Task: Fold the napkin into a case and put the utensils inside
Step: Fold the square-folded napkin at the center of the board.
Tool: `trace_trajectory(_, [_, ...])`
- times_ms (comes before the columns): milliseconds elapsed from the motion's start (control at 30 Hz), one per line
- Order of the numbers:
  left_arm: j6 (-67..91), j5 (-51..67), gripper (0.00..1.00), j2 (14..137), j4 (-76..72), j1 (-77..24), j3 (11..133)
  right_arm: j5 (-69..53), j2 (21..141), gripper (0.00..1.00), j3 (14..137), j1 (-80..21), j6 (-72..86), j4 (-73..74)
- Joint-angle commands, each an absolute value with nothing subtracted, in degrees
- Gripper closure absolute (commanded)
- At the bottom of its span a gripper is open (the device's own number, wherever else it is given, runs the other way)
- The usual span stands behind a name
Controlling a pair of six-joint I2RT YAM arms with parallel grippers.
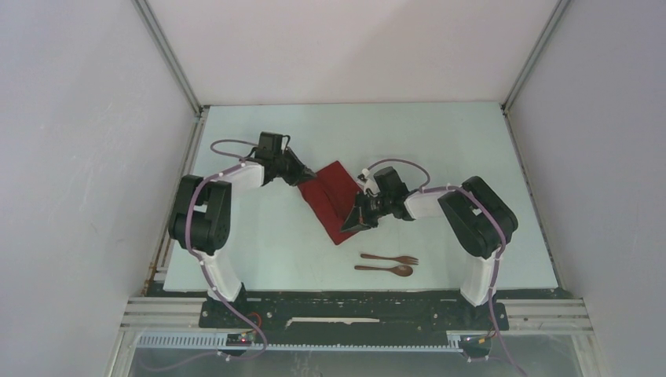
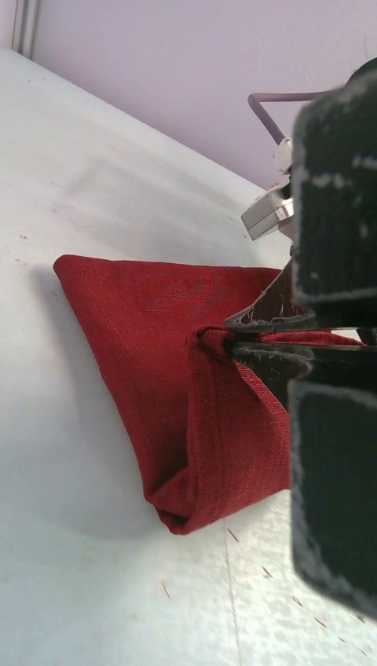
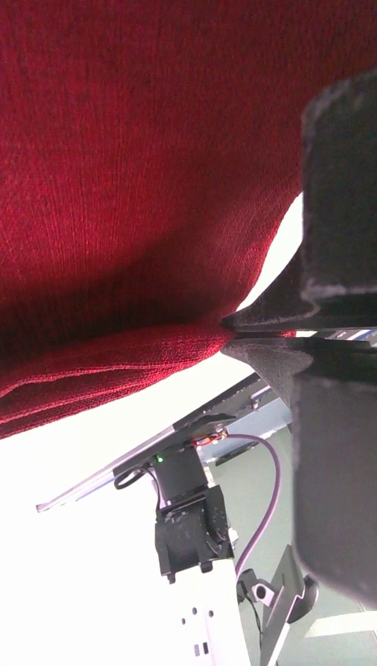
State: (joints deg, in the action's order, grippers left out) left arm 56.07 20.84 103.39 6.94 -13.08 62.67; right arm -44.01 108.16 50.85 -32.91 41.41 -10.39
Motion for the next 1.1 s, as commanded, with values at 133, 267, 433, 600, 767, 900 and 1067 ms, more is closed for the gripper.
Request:
trace_trajectory(133, [55.8, 18.9, 0.98, 107.8, 7.8, -14.3, 68.5, -43.7, 106.4, 1.00, 50.2, -30.8, 38.2, -8.6])
trace_trajectory(267, [55.5, 18.4, 0.99, 108.8, 8.7, -14.2, 69.5, -44.7, 106.8, 1.00, 50.2, -29.8, 37.6, -9.0])
trace_trajectory(433, [55.5, 17.6, 1.00, 109.9, 9.0, -14.2, 69.6, -46.3, 108.9, 1.00, 51.4, -28.8, 36.2, -7.5])
trace_trajectory(600, [55.3, 17.5, 1.00, 111.1, 9.0, -14.1, 70.4, -47.0, 110.6, 1.00, 52.4, -28.8, 35.0, -6.9])
trace_trajectory(767, [55.2, 18.3, 1.00, 113.1, 8.9, -14.1, 71.8, -46.4, 110.6, 1.00, 52.5, -28.7, 34.8, -6.9])
trace_trajectory(900, [54.9, 18.6, 1.00, 113.9, 9.0, -14.1, 72.2, -43.9, 108.6, 0.92, 53.6, -28.7, 32.4, -1.7])
trace_trajectory(1067, [54.6, 19.0, 1.00, 114.2, 9.1, -14.0, 72.3, -33.9, 99.4, 0.57, 55.9, -29.0, 23.4, 15.5])
